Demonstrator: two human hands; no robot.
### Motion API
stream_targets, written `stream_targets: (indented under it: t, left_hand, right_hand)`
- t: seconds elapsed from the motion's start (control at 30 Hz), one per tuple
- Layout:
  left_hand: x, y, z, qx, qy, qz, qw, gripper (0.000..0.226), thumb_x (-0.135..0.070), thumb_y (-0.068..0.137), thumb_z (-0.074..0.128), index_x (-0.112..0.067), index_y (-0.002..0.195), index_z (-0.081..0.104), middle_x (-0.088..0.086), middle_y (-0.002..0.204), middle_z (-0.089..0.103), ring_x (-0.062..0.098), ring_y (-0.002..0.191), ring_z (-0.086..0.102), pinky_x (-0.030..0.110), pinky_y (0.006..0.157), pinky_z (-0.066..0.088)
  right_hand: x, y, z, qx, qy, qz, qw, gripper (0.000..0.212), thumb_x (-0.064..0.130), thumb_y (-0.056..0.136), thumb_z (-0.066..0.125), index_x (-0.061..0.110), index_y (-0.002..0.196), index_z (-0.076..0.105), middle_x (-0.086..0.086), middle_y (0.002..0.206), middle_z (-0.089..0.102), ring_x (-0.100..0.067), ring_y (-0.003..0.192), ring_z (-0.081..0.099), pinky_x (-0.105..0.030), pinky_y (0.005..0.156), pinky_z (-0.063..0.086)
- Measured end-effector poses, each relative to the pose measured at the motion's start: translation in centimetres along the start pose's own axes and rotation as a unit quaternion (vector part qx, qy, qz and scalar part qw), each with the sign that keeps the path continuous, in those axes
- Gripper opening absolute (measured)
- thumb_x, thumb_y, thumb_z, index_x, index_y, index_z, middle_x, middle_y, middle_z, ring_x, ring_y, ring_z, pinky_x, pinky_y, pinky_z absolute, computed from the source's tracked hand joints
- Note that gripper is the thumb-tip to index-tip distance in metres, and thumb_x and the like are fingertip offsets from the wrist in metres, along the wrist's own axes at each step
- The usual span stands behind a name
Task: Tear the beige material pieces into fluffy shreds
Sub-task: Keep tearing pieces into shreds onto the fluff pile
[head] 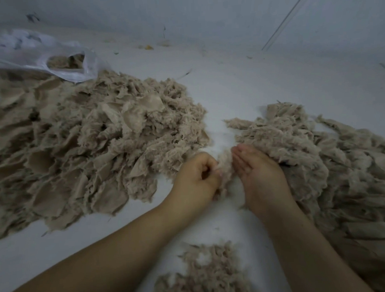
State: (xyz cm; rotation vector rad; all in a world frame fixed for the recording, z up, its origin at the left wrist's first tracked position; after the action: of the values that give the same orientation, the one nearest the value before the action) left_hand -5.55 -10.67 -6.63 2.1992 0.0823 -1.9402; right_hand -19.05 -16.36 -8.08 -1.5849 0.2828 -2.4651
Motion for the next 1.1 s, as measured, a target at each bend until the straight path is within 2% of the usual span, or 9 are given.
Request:
stream_targets:
  t: [0.1,0.2,0.3,0.43,0.6,0.77,0.9,1.03,1.1]
  left_hand:
    - [-0.2,1.2,0.4,-0.017,-0.115,-0.043,0.992,0.023,0.011,0.093,0.053,-0.009,0.083,0.049,0.009,0.059,0.056,0.021,0.045,0.057,0.030,0.048,0.046]
    - [0.0,1.5,1.1,-0.030,-0.139,-0.052,0.988,0.013,0.004,0.096,0.052,-0.007,0.088,0.052,0.011,0.055,0.059,0.020,0.040,0.053,0.024,0.043,0.042]
    - [0.2,1.6,1.4,-0.030,-0.137,-0.053,0.989,0.002,-0.005,0.099,0.052,-0.006,0.099,0.051,0.007,0.056,0.060,0.019,0.038,0.051,0.026,0.043,0.040]
    - [0.3,1.6,0.8,-0.009,-0.135,-0.035,0.990,0.022,-0.010,0.088,0.069,-0.011,0.103,0.052,0.004,0.057,0.058,0.020,0.040,0.055,0.026,0.042,0.044]
    - [0.8,1.7,-0.1,-0.013,-0.147,-0.039,0.988,0.020,-0.008,0.093,0.063,-0.017,0.075,0.065,0.019,0.055,0.058,0.024,0.041,0.053,0.028,0.045,0.045]
    - [0.6,1.4,0.3,-0.018,-0.132,-0.034,0.991,0.040,-0.022,0.100,0.055,-0.014,0.061,0.061,0.016,0.047,0.052,0.024,0.037,0.052,0.023,0.040,0.041]
    - [0.8,1.5,0.3,-0.017,-0.124,-0.052,0.991,0.041,-0.029,0.100,0.054,-0.002,0.071,0.060,0.021,0.050,0.052,0.026,0.035,0.049,0.023,0.038,0.039]
    - [0.9,1.6,0.1,-0.045,-0.121,-0.054,0.990,0.033,-0.024,0.087,0.073,-0.002,0.097,0.051,0.017,0.072,0.061,0.023,0.036,0.054,0.026,0.037,0.043]
    - [1.0,1.6,0.0,-0.048,-0.117,-0.050,0.991,0.022,-0.020,0.089,0.071,-0.008,0.090,0.052,0.015,0.067,0.060,0.023,0.033,0.052,0.025,0.036,0.041]
  right_hand:
    - [0.4,-0.6,0.8,0.051,-0.043,0.002,0.998,0.035,-0.011,0.091,0.046,0.009,0.109,0.068,-0.020,0.094,0.069,-0.026,0.070,0.065,-0.033,0.058,0.053]
    - [0.6,-1.0,1.5,0.084,-0.062,-0.008,0.994,0.033,-0.013,0.089,0.047,0.006,0.108,0.066,-0.024,0.076,0.058,-0.025,0.049,0.052,-0.030,0.044,0.044]
    - [0.7,-0.7,1.1,0.078,-0.087,-0.045,0.992,0.017,-0.007,0.090,0.054,0.000,0.090,0.070,-0.020,0.073,0.053,-0.026,0.055,0.045,-0.029,0.046,0.041]
    - [0.5,-1.1,1.6,0.133,-0.083,-0.031,0.987,0.018,-0.002,0.088,0.062,0.009,0.077,0.071,-0.023,0.068,0.061,-0.028,0.053,0.050,-0.033,0.049,0.045]
    - [0.3,-0.4,0.9,0.097,-0.108,-0.020,0.989,0.023,-0.005,0.087,0.061,0.013,0.080,0.073,-0.019,0.069,0.059,-0.027,0.065,0.051,-0.034,0.062,0.045]
    - [0.7,-1.2,2.0,0.151,-0.131,-0.058,0.978,0.015,0.018,0.091,0.070,0.011,0.078,0.069,-0.018,0.076,0.066,-0.029,0.067,0.062,-0.038,0.068,0.053]
    - [0.6,-0.9,1.5,0.130,-0.148,-0.077,0.977,0.042,0.003,0.091,0.067,0.027,0.056,0.070,0.004,0.056,0.063,-0.007,0.050,0.057,-0.020,0.053,0.049]
    - [0.6,-1.1,1.8,0.142,-0.148,-0.075,0.976,0.025,-0.003,0.090,0.065,0.012,0.070,0.066,0.003,0.050,0.060,-0.006,0.042,0.052,-0.017,0.044,0.044]
    - [0.5,-1.1,1.7,0.144,-0.163,-0.079,0.973,0.020,-0.003,0.090,0.066,0.008,0.073,0.063,0.005,0.049,0.059,-0.003,0.042,0.050,-0.015,0.045,0.043]
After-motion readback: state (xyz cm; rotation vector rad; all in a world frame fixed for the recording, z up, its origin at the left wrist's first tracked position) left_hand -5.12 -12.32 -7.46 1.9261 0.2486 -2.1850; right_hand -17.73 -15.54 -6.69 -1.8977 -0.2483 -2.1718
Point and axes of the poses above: each hand's wrist, its own y-axis towards the middle knuckle, its own z-axis out of the palm, x = y × z, the point moved 6 cm from there along y, towards the middle knuckle
